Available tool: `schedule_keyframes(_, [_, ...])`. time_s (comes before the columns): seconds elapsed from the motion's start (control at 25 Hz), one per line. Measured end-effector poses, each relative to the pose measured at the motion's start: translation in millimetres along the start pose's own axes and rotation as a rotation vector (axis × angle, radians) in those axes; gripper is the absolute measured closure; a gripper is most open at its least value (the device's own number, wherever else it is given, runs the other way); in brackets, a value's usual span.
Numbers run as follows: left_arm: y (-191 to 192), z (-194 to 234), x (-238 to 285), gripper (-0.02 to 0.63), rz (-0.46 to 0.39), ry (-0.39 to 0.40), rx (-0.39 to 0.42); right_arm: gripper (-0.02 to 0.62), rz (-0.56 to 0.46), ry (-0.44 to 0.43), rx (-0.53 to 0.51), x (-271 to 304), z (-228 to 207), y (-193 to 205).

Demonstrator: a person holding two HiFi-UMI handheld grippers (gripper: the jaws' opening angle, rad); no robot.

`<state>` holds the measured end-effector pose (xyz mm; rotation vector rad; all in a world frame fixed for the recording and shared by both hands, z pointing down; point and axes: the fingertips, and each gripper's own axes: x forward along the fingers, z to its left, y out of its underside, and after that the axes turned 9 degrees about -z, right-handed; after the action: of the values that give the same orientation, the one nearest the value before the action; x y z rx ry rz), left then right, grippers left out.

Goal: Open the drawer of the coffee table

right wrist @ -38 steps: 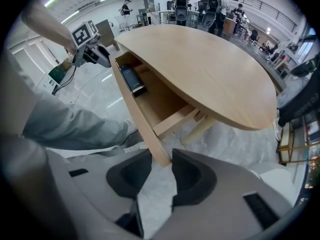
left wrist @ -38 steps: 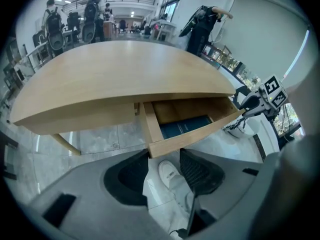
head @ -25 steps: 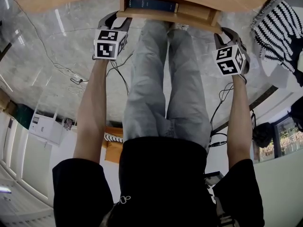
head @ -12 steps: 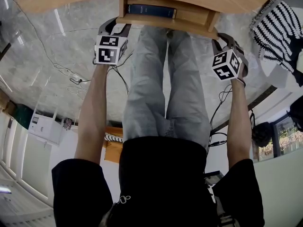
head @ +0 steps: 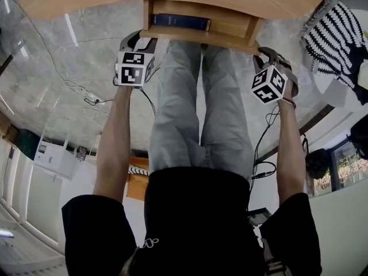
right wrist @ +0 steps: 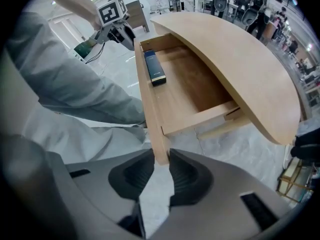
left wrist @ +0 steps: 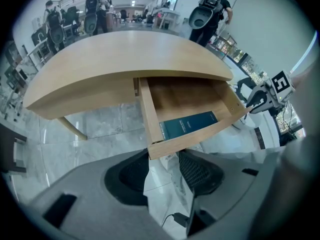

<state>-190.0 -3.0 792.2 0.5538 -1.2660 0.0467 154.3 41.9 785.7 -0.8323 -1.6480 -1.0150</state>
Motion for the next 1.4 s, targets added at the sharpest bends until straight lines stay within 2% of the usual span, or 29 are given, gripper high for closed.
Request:
schedule_keyframes(0.36, [28.4,-6.6,2.2,0.423,0.081,0.014,0.001,0.509,0.052,-0.077,-0.022,14.5,25.4,12.5])
schedule_keyframes(0.88, [51.4,-3.3,21.0,0.423,0.170,0.012,0.042,0.494,0.074,-0.071,0.060,39.5,31.4,19.1])
schedule_keyframes(1.12, [53.8,-2.2,23.8,0.422,0.169,0.003,0.046,0.480,0.059,-0.061,0.109,43.7,31.2,18.9])
schedule_keyframes(1.24, [53.6,-2.7,23.7,0.422,0.186,-0.022,0.016,0.471,0.059,-0.026,0.163,43.3,30.0,18.7])
schedule_keyframes(1.4, [55.4,-1.7,19.9,0.426,0.200,-0.098,-0.109,0.469,0.051,0.038,0.265,39.3,29.0,18.1])
